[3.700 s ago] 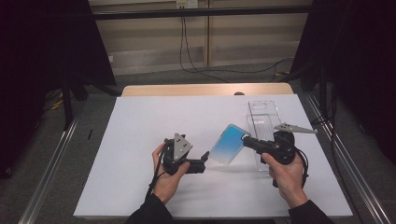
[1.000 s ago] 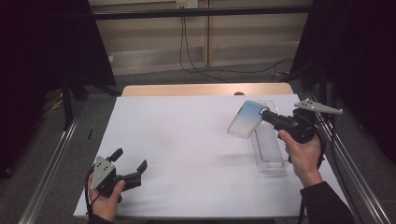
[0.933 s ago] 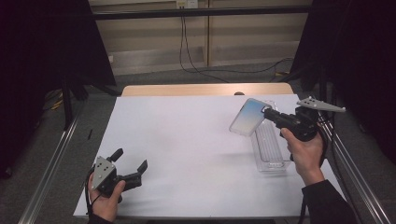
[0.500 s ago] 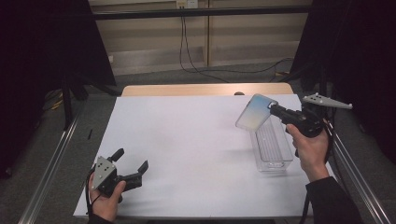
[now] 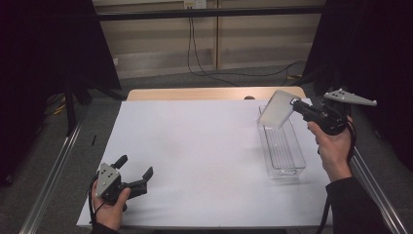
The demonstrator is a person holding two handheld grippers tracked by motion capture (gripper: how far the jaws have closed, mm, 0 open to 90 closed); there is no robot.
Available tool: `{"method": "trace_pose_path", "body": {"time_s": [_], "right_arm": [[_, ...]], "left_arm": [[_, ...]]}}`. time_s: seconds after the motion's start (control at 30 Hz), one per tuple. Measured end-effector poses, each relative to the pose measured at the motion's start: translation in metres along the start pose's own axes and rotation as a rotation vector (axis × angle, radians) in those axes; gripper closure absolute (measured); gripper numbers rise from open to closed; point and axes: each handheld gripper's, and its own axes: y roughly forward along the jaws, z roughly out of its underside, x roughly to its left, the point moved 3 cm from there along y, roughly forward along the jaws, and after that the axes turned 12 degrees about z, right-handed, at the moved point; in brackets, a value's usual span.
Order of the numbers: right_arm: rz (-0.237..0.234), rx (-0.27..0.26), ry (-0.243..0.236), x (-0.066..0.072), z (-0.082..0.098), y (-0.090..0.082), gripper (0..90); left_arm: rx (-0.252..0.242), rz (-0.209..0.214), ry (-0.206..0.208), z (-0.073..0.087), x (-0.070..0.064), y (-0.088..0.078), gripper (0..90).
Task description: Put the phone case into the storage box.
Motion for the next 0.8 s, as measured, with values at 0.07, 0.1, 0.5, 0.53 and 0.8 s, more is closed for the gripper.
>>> {"method": "trace_pose_path", "body": {"time_s": [0.07,0.1,0.5,0.53,0.8], "right_arm": [[0.007,0.003,-0.004,-0.001,0.000,0.001,84.7],[0.011,0.002,-0.009,-0.003,-0.001,0.003,84.7],[0.059,0.029,-0.025,-0.016,0.004,0.024,84.7],[0.059,0.026,-0.031,-0.017,0.004,0.026,84.7],[0.051,0.033,-0.077,-0.023,0.007,0.041,84.7]], "left_arm": [[-0.002,0.002,-0.005,0.000,0.000,0.000,2.8],[-0.005,0.006,-0.011,0.000,0.000,0.000,2.8],[-0.003,0.006,-0.003,0.000,-0.001,0.001,2.8],[-0.003,0.006,-0.005,0.000,-0.001,0.001,2.8],[0.001,0.007,0.000,0.000,0.000,0.001,2.8]]}}
